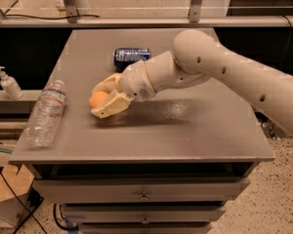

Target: Move orange near water bottle

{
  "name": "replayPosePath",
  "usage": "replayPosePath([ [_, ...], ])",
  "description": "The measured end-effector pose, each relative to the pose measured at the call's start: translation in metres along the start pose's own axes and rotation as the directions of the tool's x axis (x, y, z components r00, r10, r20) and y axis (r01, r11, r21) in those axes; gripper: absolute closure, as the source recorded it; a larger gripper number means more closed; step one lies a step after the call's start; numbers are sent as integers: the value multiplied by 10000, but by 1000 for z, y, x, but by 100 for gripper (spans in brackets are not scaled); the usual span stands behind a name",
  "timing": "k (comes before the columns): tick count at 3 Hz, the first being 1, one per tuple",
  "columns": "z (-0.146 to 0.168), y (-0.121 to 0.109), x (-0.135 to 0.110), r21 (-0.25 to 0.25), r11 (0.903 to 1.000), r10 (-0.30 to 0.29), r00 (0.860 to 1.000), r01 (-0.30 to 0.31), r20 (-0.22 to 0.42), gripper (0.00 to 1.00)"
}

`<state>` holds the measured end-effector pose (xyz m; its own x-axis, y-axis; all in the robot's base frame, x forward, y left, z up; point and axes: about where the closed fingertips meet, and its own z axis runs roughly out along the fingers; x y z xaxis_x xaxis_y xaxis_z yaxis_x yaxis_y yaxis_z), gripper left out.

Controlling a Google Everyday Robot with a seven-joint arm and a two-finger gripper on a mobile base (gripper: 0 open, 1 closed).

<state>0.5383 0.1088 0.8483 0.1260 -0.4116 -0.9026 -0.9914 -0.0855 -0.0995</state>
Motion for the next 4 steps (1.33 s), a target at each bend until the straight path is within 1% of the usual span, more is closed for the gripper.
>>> replayPosePath([
  [1, 25, -1, -8, -188, 9998, -36, 9999, 39, 130, 60],
  [2, 36, -4, -12, -191, 9998, -13, 9997, 18, 236, 38],
  [3, 38, -3, -13, -233, 9997, -27, 9997, 33, 243, 13],
  [4, 40, -3, -14, -271, 9996, -39, 9997, 46, 248, 0],
])
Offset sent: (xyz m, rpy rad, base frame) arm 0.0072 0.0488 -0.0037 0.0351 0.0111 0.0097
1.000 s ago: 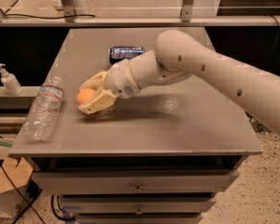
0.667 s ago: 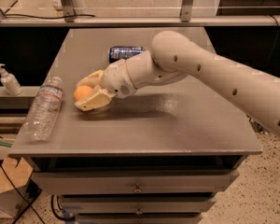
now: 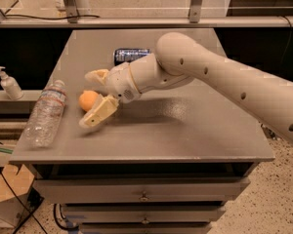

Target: Move orange near water bottle

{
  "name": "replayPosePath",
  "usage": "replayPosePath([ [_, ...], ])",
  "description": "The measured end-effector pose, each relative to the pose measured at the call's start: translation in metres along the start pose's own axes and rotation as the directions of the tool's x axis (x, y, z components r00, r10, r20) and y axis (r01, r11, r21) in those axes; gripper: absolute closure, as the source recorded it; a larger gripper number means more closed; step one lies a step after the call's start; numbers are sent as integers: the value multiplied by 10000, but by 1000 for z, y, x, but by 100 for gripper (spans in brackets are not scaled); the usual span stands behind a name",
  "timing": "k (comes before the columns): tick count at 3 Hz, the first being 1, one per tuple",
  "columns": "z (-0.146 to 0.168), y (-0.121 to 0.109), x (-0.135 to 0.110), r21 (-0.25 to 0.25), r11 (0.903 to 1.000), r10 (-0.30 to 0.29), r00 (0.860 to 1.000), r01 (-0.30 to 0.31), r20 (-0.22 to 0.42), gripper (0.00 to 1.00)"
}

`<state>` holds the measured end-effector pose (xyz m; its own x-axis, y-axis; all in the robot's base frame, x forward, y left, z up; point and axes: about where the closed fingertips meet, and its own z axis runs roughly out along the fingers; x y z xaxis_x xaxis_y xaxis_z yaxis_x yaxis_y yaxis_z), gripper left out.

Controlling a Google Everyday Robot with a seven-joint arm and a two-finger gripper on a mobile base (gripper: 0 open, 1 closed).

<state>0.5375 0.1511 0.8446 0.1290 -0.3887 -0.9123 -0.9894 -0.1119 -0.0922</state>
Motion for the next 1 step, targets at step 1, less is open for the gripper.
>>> replayPosePath([
  [1, 0, 0, 0, -1, 10000, 0, 10000, 0, 0, 0],
])
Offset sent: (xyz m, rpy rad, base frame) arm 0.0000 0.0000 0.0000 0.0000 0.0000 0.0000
